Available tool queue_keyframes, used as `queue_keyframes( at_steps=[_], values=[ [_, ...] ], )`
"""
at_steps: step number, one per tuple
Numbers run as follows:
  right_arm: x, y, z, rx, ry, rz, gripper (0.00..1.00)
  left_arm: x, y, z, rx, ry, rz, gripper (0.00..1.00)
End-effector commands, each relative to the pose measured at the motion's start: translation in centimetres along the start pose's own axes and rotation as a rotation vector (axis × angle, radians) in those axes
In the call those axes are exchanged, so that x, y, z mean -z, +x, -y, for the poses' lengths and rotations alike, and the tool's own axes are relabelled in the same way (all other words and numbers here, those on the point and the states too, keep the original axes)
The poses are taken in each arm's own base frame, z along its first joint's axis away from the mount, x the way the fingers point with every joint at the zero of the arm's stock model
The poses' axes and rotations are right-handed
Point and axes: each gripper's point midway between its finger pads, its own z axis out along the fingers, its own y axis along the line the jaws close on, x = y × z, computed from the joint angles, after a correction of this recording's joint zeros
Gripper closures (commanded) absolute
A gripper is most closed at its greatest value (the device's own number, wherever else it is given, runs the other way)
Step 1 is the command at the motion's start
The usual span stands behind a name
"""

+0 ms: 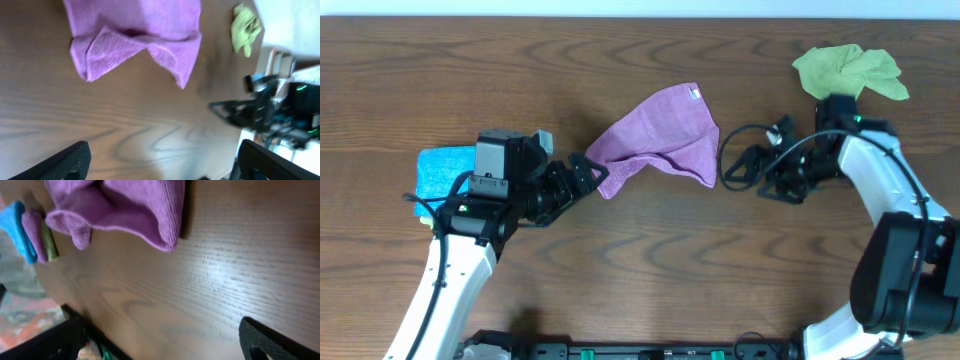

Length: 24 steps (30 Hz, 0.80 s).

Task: Fold the cloth
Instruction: 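Reach the left gripper to the purple cloth's left corner, then grasp the left corner with the left gripper, holding with right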

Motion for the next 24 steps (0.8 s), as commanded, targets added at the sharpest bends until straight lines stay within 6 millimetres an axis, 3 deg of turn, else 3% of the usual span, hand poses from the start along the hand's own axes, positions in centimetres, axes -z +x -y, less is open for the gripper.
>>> queue_keyframes(
  at_steps=[1, 7, 16, 24],
  values=[
    [-0.6, 0.7, -1.2, 0.016, -0.119, 0.017, 0.01, -0.2, -0.3, 0.7, 0.066, -0.006, 0.028, 0.05],
    [-1.6, 0.1, -1.2, 0.021, -0.165, 0.061, 0.01, -2.3, 1.4, -0.5, 0.125, -0.058, 0.016, 0.05],
    [-2.2, -2.2, -2.3, 0.071, -0.161, 0.133, 0.01, -5.2, 2.7, -2.5, 0.262, 0.026, 0.025, 0.05],
    [-3.2, -3.1, -2.3, 0.082, -0.085, 0.165, 0.01, -6.0, 3.2, -4.2, 0.309, 0.029, 0.036, 0.05]
  ],
)
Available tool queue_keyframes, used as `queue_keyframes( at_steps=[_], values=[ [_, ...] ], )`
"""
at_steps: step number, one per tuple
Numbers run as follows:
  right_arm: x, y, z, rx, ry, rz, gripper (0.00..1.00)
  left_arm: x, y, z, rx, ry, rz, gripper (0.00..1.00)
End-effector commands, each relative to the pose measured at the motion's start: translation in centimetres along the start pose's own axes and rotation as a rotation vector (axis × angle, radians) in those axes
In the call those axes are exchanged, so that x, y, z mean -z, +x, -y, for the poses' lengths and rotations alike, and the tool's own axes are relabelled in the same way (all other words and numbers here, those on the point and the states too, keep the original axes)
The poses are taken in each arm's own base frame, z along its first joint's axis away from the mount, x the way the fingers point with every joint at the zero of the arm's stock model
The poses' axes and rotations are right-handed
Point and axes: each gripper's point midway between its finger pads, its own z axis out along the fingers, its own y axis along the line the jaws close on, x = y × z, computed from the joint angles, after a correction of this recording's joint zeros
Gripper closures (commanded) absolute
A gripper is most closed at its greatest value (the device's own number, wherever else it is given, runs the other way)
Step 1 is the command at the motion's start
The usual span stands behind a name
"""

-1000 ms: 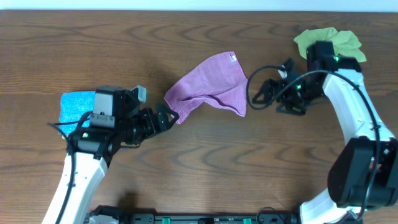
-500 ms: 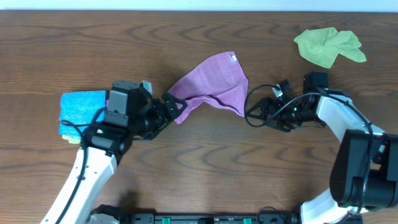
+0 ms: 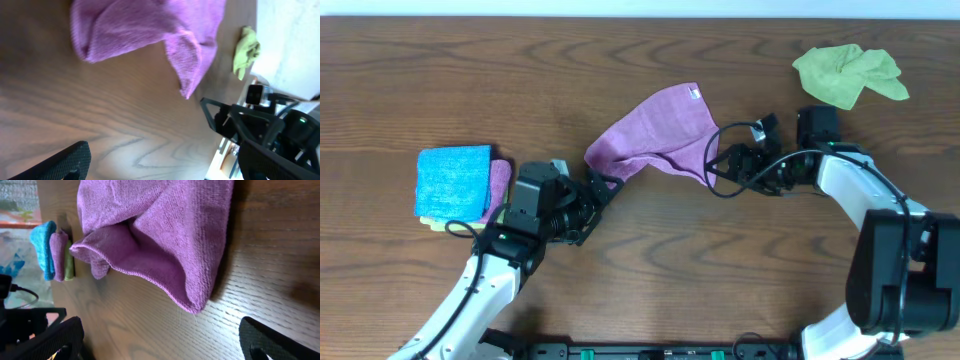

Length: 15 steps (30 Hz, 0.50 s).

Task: Fold the cloth
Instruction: 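Grasp the left corner with the left gripper, holding with right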

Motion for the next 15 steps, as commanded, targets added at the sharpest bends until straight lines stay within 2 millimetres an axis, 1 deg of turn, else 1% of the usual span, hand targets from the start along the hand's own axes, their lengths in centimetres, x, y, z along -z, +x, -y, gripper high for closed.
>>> queue_keyframes(
  at_steps=[1, 4, 7, 13, 15],
  values=[
    [-0.2, -0.1, -0.4, -0.007, 0.036, 0.013, 0.01, -0.3, -0.1, -0.8, 0.038, -0.019, 0.011, 0.05],
    [-0.7, -0.3, -0.6, 0.001, 0.045, 0.018, 0.02, -0.6, -0.4, -1.6, 0.047, -0.043, 0.025, 0.05],
    [-1.3, -0.4, -0.3, -0.009, 0.063, 0.019, 0.02, -1.0, -0.7, -1.9, 0.051, -0.056, 0.034, 0.05],
    [-2.6, -0.4, 0.5, -0.048, 0.075, 0.006, 0.03, -2.8, -1.4, -3.0, 0.062, -0.077, 0.027, 0.05],
    [-2.9, -0.3, 0.7, -0.060, 0.077, 0.001, 0.03, -3.6, -1.7, -3.0, 0.059, -0.068, 0.022, 0.05]
  ],
)
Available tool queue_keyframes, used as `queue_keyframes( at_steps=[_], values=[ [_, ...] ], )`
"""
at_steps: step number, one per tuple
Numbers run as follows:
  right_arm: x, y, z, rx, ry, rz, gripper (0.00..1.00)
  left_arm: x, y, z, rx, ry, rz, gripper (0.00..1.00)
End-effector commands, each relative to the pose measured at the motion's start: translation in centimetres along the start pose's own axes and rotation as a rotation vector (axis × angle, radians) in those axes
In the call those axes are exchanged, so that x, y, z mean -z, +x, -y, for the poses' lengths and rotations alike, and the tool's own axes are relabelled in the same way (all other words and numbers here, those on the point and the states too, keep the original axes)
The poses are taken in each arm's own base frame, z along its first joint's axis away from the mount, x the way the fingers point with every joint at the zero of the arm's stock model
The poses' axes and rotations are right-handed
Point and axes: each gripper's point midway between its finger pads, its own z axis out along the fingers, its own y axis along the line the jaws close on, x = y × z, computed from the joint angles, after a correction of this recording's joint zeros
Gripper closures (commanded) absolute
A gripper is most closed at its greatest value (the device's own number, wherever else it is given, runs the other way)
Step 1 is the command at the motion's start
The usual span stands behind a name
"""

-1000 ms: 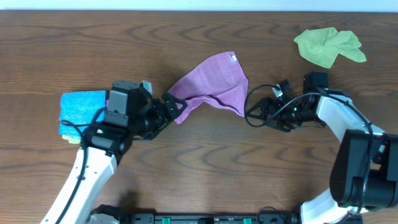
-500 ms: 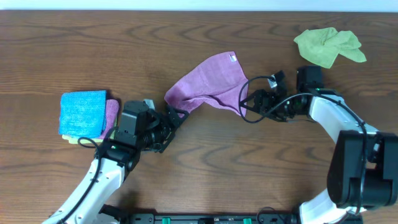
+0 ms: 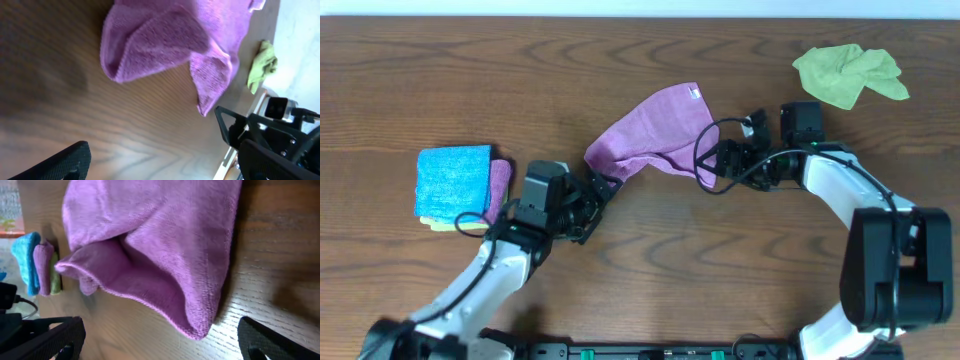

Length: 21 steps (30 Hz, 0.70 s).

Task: Fold the cloth
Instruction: 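Grasp the left corner with the left gripper, holding with right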

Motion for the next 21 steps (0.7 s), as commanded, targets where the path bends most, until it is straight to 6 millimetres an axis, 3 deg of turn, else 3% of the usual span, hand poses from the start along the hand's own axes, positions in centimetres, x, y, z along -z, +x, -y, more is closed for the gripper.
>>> queue_keyframes(
  at_steps=[1, 13, 21],
  values=[
    [-1.0, 0.5, 0.7, -0.047, 0.014, -0.024, 0.03, -1.0, -0.3, -0.7, 0.006, -0.011, 0.002, 0.05],
    [-1.5, 0.4, 1.4, -0.068, 0.044, -0.018, 0.05, -2.3, -2.3, 0.3, -0.033, 0.041, 0.075, 0.05],
    [-4.2, 1.7, 1.6, -0.106, 0.042, -0.055, 0.11, -1.9, -4.5, 0.8, -0.083, 0.057, 0.164, 0.05]
  ],
)
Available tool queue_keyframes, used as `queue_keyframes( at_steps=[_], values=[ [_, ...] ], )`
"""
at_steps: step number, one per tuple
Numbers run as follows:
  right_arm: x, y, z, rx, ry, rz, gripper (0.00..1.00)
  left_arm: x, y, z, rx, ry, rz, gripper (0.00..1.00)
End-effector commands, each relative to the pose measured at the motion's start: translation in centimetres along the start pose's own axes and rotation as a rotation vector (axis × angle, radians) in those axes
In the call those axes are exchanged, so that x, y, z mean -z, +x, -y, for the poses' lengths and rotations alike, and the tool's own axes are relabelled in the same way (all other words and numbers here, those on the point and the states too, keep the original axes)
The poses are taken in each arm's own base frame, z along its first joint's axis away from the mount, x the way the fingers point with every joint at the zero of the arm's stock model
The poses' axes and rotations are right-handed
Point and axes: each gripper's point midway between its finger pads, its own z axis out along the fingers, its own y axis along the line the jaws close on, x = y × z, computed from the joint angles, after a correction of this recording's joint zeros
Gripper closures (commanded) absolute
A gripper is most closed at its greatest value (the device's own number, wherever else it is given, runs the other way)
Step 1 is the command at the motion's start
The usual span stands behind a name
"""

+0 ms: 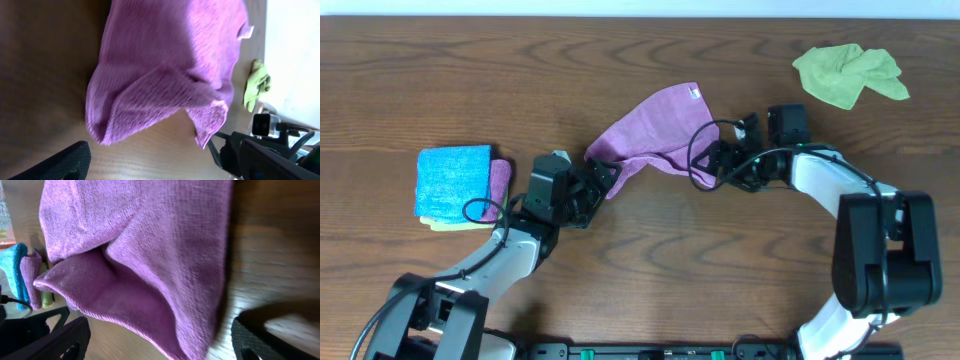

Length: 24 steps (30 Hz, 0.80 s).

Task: Fold the cloth
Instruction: 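Grasp the left corner with the left gripper, holding with right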

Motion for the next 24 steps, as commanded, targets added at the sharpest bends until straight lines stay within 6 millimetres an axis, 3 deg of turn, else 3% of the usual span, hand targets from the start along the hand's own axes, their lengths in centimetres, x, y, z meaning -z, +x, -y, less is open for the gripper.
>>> queue_keyframes(
  at_steps=[1, 4, 10, 15, 24],
  values=[
    [-1.9, 2.1, 1.2, -0.067, 0.025, -0.062, 0.11, 0.0, -1.4, -0.1, -0.027, 0.003, 0.051, 0.05],
    [-2.3, 2.2, 1.5, -0.069, 0.040, -0.062, 0.13, 0.1, -1.9, -0.1, -0.028, -0.002, 0.080, 0.05],
    [-2.3, 1.9, 2.0, -0.073, 0.070, -0.048, 0.30, -0.1, -2.7, -0.6, -0.026, -0.020, 0.123, 0.04],
    [-2.3, 1.8, 2.2, -0.075, 0.078, -0.042, 0.44, -0.8, -3.6, 0.6, -0.042, 0.023, 0.147, 0.00],
    [-2.3, 1.9, 2.2, -0.084, 0.079, -0.043, 0.49, -4.0, -4.0, 2.1, -0.048, 0.029, 0.076, 0.00]
  ],
)
